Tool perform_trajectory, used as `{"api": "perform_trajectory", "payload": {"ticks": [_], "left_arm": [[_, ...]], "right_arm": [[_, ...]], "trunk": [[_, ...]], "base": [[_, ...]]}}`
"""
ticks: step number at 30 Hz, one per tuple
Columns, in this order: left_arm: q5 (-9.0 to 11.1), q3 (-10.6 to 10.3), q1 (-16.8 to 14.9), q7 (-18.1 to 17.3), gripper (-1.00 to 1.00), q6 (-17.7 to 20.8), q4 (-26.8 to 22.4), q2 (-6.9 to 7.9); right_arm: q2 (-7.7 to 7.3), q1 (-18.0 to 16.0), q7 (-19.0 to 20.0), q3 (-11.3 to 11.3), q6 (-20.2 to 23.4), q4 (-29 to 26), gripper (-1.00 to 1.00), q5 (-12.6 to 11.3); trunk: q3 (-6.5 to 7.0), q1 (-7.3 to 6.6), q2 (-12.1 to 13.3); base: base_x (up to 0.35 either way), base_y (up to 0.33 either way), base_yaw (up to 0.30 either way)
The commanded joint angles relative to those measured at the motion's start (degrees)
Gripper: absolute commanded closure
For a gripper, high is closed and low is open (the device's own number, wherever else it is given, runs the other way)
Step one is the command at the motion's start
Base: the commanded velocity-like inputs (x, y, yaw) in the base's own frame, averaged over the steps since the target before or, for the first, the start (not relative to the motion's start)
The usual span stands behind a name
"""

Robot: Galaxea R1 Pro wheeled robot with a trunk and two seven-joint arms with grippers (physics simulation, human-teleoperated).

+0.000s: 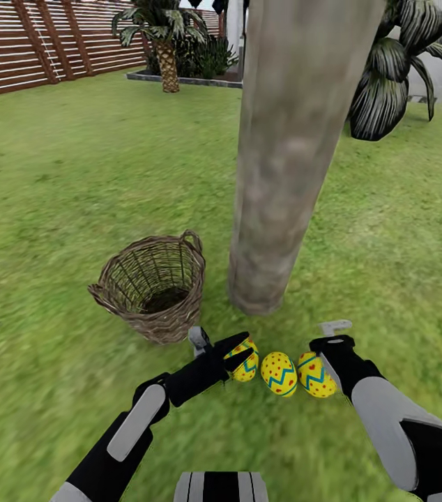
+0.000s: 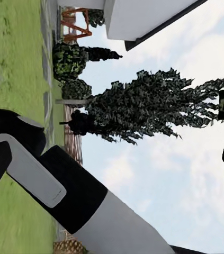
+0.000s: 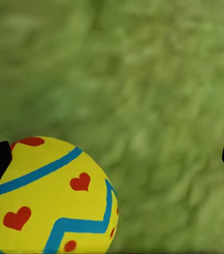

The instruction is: Take the three Easter eggs out of the wicker basket on the lawn in the garden, then place them on the lawn next to a single tree (choose any tree) so that all three eggs are next to the same tree and none are left in the basket.

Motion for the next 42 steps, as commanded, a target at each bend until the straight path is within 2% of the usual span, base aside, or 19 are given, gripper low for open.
{"api": "perform_trajectory", "payload": {"ticks": [1,2,4,5,8,10,11,14,16,20,25,27,29,30,31,34,35,38,42], "left_arm": [[0.4,0.0,-0.6,0.0,-1.00,0.7,0.1,0.29],[0.4,0.0,-2.1,0.0,-1.00,2.0,0.4,1.32],[0.4,0.1,-2.4,0.0,-1.00,2.2,0.3,1.65],[0.4,0.1,-2.5,0.0,-1.00,2.3,0.3,2.23],[0.4,0.0,-2.6,0.0,-1.00,2.4,0.2,3.29],[0.6,0.1,-2.6,0.0,-1.00,2.6,-0.1,4.59],[0.7,0.1,-2.6,-0.1,-1.00,2.9,-0.3,5.04],[0.9,0.1,-2.6,-0.1,-1.00,4.7,-0.5,6.24],[0.7,0.2,-2.6,0.0,-1.00,7.2,-0.2,7.28],[0.4,-0.1,-2.5,0.1,-1.00,8.0,0.8,8.90],[0.0,-0.2,-2.4,0.2,-1.00,7.9,6.7,10.03],[-2.5,-0.2,-2.4,0.1,-1.00,7.8,10.4,11.22],[-4.9,-0.1,-2.4,0.1,-1.00,7.7,11.8,12.00],[-8.0,-0.1,-2.3,0.1,-1.00,7.6,13.2,13.16],[-9.2,-0.1,-2.2,0.1,-1.00,7.5,13.8,13.68],[-10.9,0.0,-2.0,0.1,-1.00,7.4,16.1,14.56],[-11.6,0.0,-2.0,0.1,-1.00,7.2,19.5,14.99],[-12.6,0.0,-2.0,0.1,-1.00,6.3,22.7,15.15],[-16.0,-0.1,-1.9,0.1,-1.00,4.3,26.2,15.10]], "right_arm": [[-0.48,0.0,2.0,-0.2,0.6,-0.1,-1.00,0.3],[-2.93,0.1,11.4,-0.2,2.7,0.5,-1.00,0.3],[-4.22,0.2,16.4,-0.2,4.0,0.7,-1.00,0.2],[-5.11,0.2,20.1,-0.2,4.9,0.8,-1.00,0.2],[-6.98,0.3,27.6,-0.2,7.1,0.9,-1.00,0.3],[-8.36,0.5,35.4,-0.2,8.5,1.1,-1.00,0.4],[-8.50,0.7,36.4,-0.1,8.6,1.4,-1.00,0.4],[-8.65,1.0,37.7,-0.1,8.7,2.8,-1.00,0.5],[-8.71,1.1,38.2,-0.1,8.7,5.9,-1.00,0.7],[-8.79,1.1,38.4,0.0,8.7,9.1,-1.00,0.8],[-8.70,2.1,38.5,0.1,8.3,11.9,-1.00,1.1],[-8.61,3.2,38.5,0.2,8.1,12.3,-1.00,1.2],[-8.58,3.8,38.5,0.2,7.9,12.4,-1.00,1.3],[-8.53,4.3,38.5,0.2,7.3,12.5,-1.00,1.8],[-8.47,4.5,38.5,0.2,6.9,12.5,-1.00,2.1],[-8.41,4.7,38.5,0.2,6.0,12.6,-1.00,2.7],[-8.39,5.2,38.5,0.2,5.6,12.6,-1.00,2.9],[-8.38,6.1,38.4,0.2,5.4,12.6,-1.00,3.0],[-8.26,7.6,37.9,0.2,5.2,12.6,-1.00,3.0]], "trunk": [[0.19,-0.03,0.0],[0.41,-0.06,0.0],[0.86,-0.11,0.0],[1.08,-0.13,0.1],[1.74,-0.21,0.1],[2.18,-0.26,0.1],[2.41,-0.29,0.1],[3.07,-0.37,0.2],[3.51,-0.42,0.2],[4.40,-0.52,0.3],[5.51,-0.65,0.3],[5.95,-0.70,0.4],[6.39,-0.75,0.4],[6.62,-0.78,0.4],[6.84,-0.80,0.4],[7.50,-0.88,0.4],[7.72,-0.91,0.5],[8.39,-0.99,0.5],[9.27,-1.09,0.6]], "base": [[0.000,0.000,0.000],[-0.138,0.000,0.000],[-0.230,0.000,0.000],[-0.292,0.000,0.000],[-0.315,0.000,0.000],[-0.330,0.000,0.000],[-0.332,0.000,0.000],[-0.322,0.000,0.000],[-0.137,0.000,0.000],[-0.032,0.000,0.000],[-0.004,0.000,0.000],[0.000,0.000,0.000],[0.000,0.000,0.000],[0.000,0.000,0.000],[0.000,0.000,0.000],[0.000,0.000,0.000],[0.000,0.000,0.000],[0.000,0.000,0.000],[0.000,0.000,0.000]]}}
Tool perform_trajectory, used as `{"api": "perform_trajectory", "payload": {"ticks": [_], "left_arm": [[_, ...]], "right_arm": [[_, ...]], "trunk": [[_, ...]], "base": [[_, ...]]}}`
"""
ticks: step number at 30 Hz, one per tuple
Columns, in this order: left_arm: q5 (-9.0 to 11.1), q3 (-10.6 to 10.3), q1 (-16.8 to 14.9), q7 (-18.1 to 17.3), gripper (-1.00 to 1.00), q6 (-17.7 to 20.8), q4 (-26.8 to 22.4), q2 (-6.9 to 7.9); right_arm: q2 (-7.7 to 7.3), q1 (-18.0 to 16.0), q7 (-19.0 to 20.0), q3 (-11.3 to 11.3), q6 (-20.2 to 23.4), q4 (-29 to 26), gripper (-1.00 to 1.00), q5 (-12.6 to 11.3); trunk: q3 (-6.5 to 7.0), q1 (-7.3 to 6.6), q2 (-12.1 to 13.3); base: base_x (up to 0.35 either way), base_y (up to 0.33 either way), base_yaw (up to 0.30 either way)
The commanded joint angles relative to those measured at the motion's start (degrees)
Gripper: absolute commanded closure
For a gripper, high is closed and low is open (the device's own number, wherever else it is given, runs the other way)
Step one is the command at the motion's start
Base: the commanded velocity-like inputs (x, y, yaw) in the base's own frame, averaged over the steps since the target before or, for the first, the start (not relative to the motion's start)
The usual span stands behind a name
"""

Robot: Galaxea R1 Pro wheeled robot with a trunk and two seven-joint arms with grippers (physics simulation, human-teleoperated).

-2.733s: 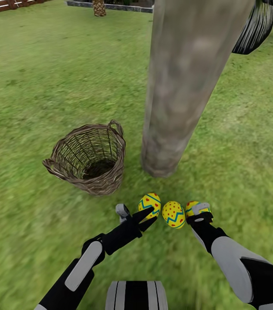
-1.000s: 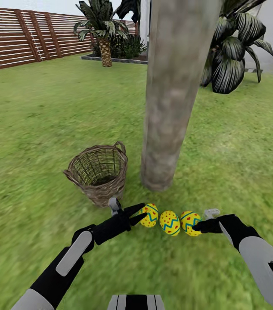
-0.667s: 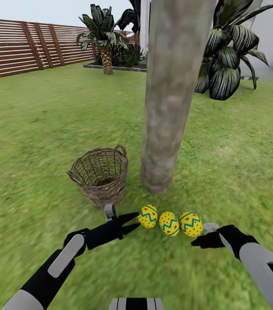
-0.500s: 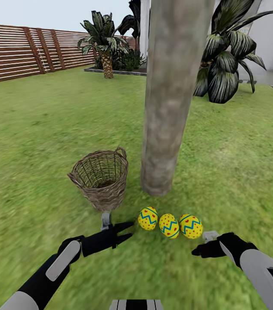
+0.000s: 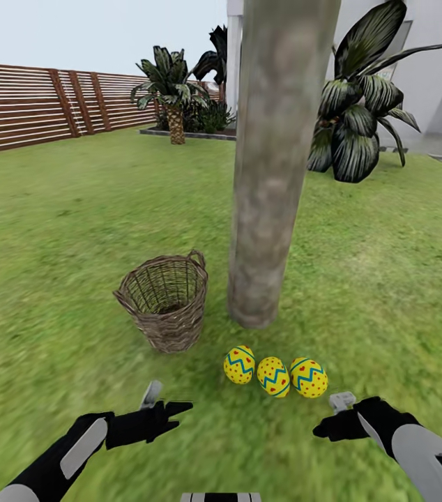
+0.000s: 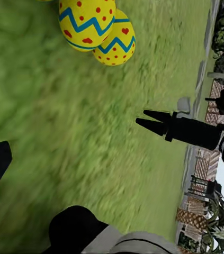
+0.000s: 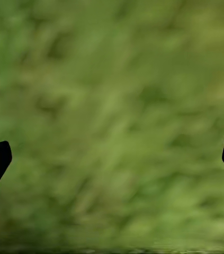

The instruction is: Take the three Easter eggs out of the wicker basket on the lawn in the garden, then place them on the lawn next to a single tree (choose any tree) so that all three eggs are next to the same tree and none are left in the basket.

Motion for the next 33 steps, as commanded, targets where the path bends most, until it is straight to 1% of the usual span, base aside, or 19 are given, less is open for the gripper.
{"api": "perform_trajectory", "payload": {"ticks": [1,3,5,7,8,11,13,16,17,19,22,23,25,30,31,33], "left_arm": [[0.1,-0.2,0.0,0.0,-1.00,0.1,0.4,0.04],[-0.6,-0.2,0.0,0.0,-1.00,-0.1,1.8,0.00],[-1.0,-0.3,0.0,0.0,-1.00,-0.4,3.8,-0.03],[-1.2,-0.5,0.0,0.0,-1.00,-2.6,7.2,-0.14],[-1.2,-0.5,0.0,0.0,-1.00,-3.8,8.6,-0.16],[-1.2,-0.6,0.0,-0.1,-1.00,-7.2,12.9,-0.14],[-1.3,-0.6,0.0,-0.1,-1.00,-7.9,14.9,-0.12],[-1.5,-0.7,0.1,0.0,-1.00,-8.2,16.0,-0.11],[-2.2,-0.7,0.1,0.0,-1.00,-8.3,16.7,-0.18],[-4.6,-0.8,0.1,-0.1,-1.00,-8.3,18.2,-0.51],[-8.4,-0.9,0.2,-0.1,-1.00,-8.4,20.3,-1.86],[-8.9,-0.9,0.3,0.0,-1.00,-8.4,20.7,-2.08],[-9.4,-0.9,0.7,0.0,-1.00,-8.4,21.0,-2.23],[-9.6,-1.0,1.1,0.0,-1.00,-8.5,23.0,-2.31],[-9.6,-1.0,1.2,0.0,-1.00,-9.1,24.0,-2.32],[-9.6,-1.0,1.2,0.0,-1.00,-10.7,26.1,-2.34]], "right_arm": [[0.04,0.2,0.3,-0.5,0.3,-0.1,-1.00,0.5],[0.11,0.9,0.1,-0.5,-1.0,-0.1,-1.00,0.5],[0.18,2.0,0.0,-0.5,-3.6,-0.1,-1.00,0.3],[0.29,3.7,-0.1,-0.5,-6.6,-0.1,-1.00,0.2],[0.31,4.3,-0.1,-0.5,-7.3,-0.1,-1.00,0.1],[0.33,5.7,-0.1,-0.5,-8.7,-0.1,-1.00,0.0],[0.33,6.5,-0.1,-0.5,-9.0,-0.1,-1.00,0.0],[0.33,7.0,-0.2,-0.5,-9.1,-0.1,-1.00,0.0],[0.33,7.1,-0.2,-0.5,-9.2,-0.1,-1.00,0.0],[0.33,7.6,-0.2,-0.6,-9.7,-0.1,-1.00,-0.1],[0.26,9.1,-0.2,-0.6,-12.9,0.1,-1.00,-0.2],[0.25,9.7,-0.2,-0.6,-13.9,0.4,-1.00,-0.2],[0.25,10.2,-0.2,-0.6,-14.7,1.3,-1.00,-0.2],[0.31,10.7,-0.4,-0.6,-15.1,3.0,-1.00,-0.2],[0.32,11.1,-1.3,-0.6,-15.1,3.5,-1.00,-0.2],[0.33,12.1,-4.3,-0.6,-16.2,3.9,-1.00,0.0]], "trunk": [[0.19,-0.04,0.0],[0.63,-0.09,0.0],[1.07,-0.14,0.1],[1.52,-0.19,0.1],[1.74,-0.22,0.1],[2.40,-0.29,0.1],[2.84,-0.35,0.2],[3.51,-0.42,0.2],[3.73,-0.45,0.2],[4.17,-0.50,0.2],[4.82,-0.58,0.3],[5.00,-0.60,0.3],[5.29,-0.66,0.3],[5.97,-0.78,0.4],[6.11,-0.81,0.4],[6.37,-0.86,0.4]], "base": [[0.000,0.000,0.000],[0.000,0.000,0.000],[0.000,0.000,0.000],[0.000,0.000,0.000],[0.000,0.000,0.000],[0.000,0.000,0.000],[0.000,0.000,0.000],[0.000,0.000,0.000],[0.000,0.000,0.000],[0.000,0.000,0.000],[0.000,0.000,0.000],[0.000,0.000,0.000],[0.000,0.000,0.000],[0.000,0.000,0.000],[0.000,0.000,0.000],[0.000,0.000,0.000]]}}
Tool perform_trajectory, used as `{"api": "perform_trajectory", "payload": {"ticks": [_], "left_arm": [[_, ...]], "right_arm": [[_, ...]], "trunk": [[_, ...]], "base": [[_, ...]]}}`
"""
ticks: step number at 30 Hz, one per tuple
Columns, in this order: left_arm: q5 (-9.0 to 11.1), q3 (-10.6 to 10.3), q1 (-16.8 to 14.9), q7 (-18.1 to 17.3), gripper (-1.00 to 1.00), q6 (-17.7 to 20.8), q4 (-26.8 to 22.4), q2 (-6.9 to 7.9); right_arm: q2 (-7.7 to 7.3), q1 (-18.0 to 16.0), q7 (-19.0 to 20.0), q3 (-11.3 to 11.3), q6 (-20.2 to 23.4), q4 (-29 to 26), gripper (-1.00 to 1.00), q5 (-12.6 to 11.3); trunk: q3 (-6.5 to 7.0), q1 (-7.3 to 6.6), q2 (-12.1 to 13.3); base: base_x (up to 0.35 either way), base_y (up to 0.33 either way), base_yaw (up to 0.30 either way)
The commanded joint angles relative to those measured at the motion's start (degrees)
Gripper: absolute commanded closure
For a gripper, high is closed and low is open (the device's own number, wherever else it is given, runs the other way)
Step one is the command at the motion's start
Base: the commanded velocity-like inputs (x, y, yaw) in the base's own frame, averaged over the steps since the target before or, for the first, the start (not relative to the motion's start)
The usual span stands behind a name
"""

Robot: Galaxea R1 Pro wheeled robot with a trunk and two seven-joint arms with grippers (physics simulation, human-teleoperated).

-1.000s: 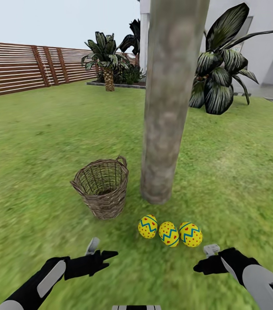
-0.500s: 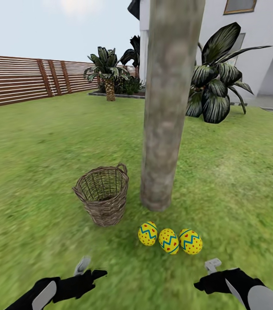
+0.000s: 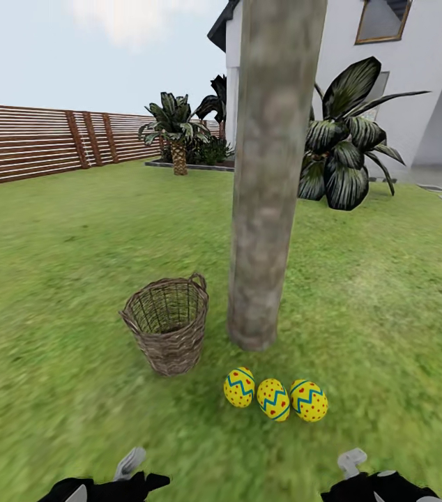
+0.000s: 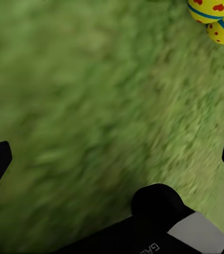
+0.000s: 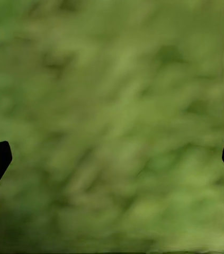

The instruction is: Take the three Easter eggs out of the wicker basket on the lawn in the garden, then place them on the lawn next to a single tree (choose any tree) so that all three eggs are next to the same tree and none are left in the basket.

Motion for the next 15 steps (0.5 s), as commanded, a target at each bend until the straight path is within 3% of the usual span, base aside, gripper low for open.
{"api": "perform_trajectory", "payload": {"ticks": [1,5,9,15], "left_arm": [[0.4,-0.2,0.0,0.0,-1.00,-0.3,0.7,0.01],[-1.3,-0.2,0.0,0.0,-1.00,-2.1,3.6,-0.07],[-2.5,-0.2,0.0,0.1,-1.00,-4.1,6.1,-1.03],[-2.8,-0.2,0.0,0.0,-1.00,-4.9,8.3,-2.05]], "right_arm": [[0.00,0.4,-1.1,-0.5,-0.4,-0.1,-1.00,0.4],[0.68,1.3,-5.5,-0.6,-3.2,1.4,-1.00,-0.1],[1.42,2.4,-6.1,-0.6,-3.8,1.8,-1.00,0.2],[2.05,2.9,-6.2,-0.6,-3.9,1.9,-1.00,0.1]], "trunk": [[0.09,-0.04,0.0],[0.62,-0.14,0.0],[1.14,-0.24,0.1],[1.93,-0.40,0.2]], "base": [[0.000,0.000,0.000],[0.000,0.000,0.000],[0.000,0.000,0.000],[0.000,0.000,0.000]]}}
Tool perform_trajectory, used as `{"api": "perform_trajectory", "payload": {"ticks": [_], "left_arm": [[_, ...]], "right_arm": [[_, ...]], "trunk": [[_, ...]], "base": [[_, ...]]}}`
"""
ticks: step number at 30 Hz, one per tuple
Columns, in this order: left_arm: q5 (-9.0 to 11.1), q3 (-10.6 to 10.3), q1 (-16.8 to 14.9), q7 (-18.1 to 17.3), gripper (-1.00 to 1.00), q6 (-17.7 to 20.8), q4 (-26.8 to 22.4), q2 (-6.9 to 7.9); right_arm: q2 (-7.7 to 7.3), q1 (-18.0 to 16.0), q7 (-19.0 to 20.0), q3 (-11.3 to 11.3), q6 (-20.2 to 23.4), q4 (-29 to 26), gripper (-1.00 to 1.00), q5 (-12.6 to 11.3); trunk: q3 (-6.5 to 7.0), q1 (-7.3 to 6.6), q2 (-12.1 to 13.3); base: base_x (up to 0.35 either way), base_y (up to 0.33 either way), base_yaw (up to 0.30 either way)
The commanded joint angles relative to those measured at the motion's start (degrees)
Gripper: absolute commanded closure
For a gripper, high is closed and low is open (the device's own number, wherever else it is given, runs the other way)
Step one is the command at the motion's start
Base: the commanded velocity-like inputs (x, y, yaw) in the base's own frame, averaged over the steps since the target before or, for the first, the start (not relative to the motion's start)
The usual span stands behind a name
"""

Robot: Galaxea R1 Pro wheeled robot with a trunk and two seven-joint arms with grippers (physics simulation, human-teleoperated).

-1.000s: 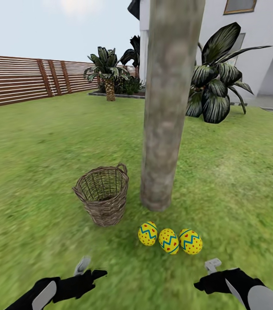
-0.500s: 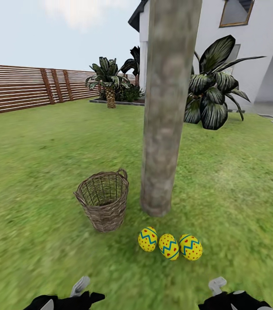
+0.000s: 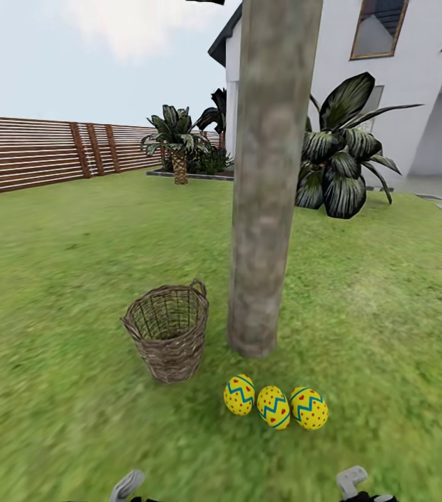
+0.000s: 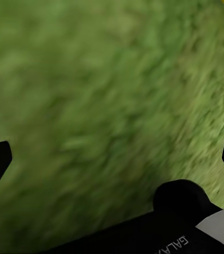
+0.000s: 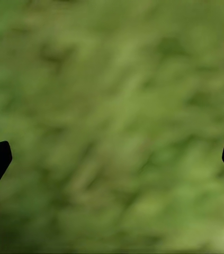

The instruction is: Take the three Easter eggs out of the wicker basket on the lawn in the garden, then place them on the lawn next to a single tree (choose any tree) so that all three eggs are next to the same tree and none are left in the basket.

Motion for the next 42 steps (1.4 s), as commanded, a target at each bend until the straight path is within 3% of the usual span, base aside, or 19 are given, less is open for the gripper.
{"api": "perform_trajectory", "payload": {"ticks": [1,15,18,22,23,24,26,32,35,38,42], "left_arm": [[0.5,-0.3,0.0,0.0,-1.00,0.4,0.4,-0.01],[0.5,-0.3,1.4,0.1,-1.00,-2.0,1.1,-0.40],[0.5,-0.3,1.4,1.1,-1.00,-2.2,1.1,-0.40],[0.6,-0.3,1.4,9.6,-1.00,-3.8,1.1,-0.68],[0.6,-0.3,1.6,12.2,-1.00,-4.3,1.1,-1.09],[0.6,-0.3,2.1,16.9,-1.00,-5.1,1.1,-1.89],[0.6,-0.3,2.4,20.7,-1.00,-5.5,1.1,-2.59],[0.6,-0.3,2.8,26.7,-1.00,-6.0,1.1,-3.34],[0.7,-0.3,3.9,29.1,-1.00,-8.0,1.2,-3.44],[0.7,-0.3,4.4,34.4,-1.00,-8.9,1.2,-4.49],[0.7,-0.3,4.6,36.6,-1.00,-9.8,1.5,-5.30]], "right_arm": [[0.01,0.0,0.2,-0.5,0.0,0.1,-1.00,0.4],[0.36,1.3,0.1,-0.5,-0.1,0.1,-1.00,0.8],[0.83,1.6,-1.2,-0.5,-0.1,0.1,-1.00,0.6],[1.88,2.4,-6.0,-0.5,-1.1,0.1,-1.00,0.6],[2.04,2.6,-7.4,-0.5,-1.8,0.1,-1.00,0.6],[2.21,3.2,-10.0,-0.5,-3.0,0.4,-1.00,0.6],[2.28,4.0,-11.5,-0.5,-4.3,0.6,-1.00,0.5],[2.31,5.1,-12.4,-0.5,-6.2,1.0,-1.00,0.1],[2.25,6.0,-12.6,-0.6,-6.4,1.1,-1.00,0.1],[2.32,6.6,-12.7,-0.6,-6.5,1.0,-1.00,0.0],[2.26,6.8,-12.7,-0.6,-6.5,1.0,-1.00,0.0]], "trunk": [[0.09,-0.04,0.0],[1.93,-0.40,0.2],[2.21,-0.98,1.2],[2.57,-1.86,2.8],[2.66,-2.08,3.2],[2.75,-2.30,3.6],[2.93,-2.74,4.4],[3.47,-4.05,6.8],[3.74,-4.71,8.0],[4.01,-5.37,9.3],[4.36,-6.25,10.9]], "base": [[0.000,0.000,0.000],[0.000,0.000,0.000],[0.000,0.000,0.000],[0.000,0.000,0.000],[0.000,0.000,0.000],[0.000,0.000,0.000],[0.000,0.000,0.000],[0.000,0.000,0.000],[0.000,0.000,0.000],[0.000,0.000,0.000],[0.000,0.000,0.000]]}}
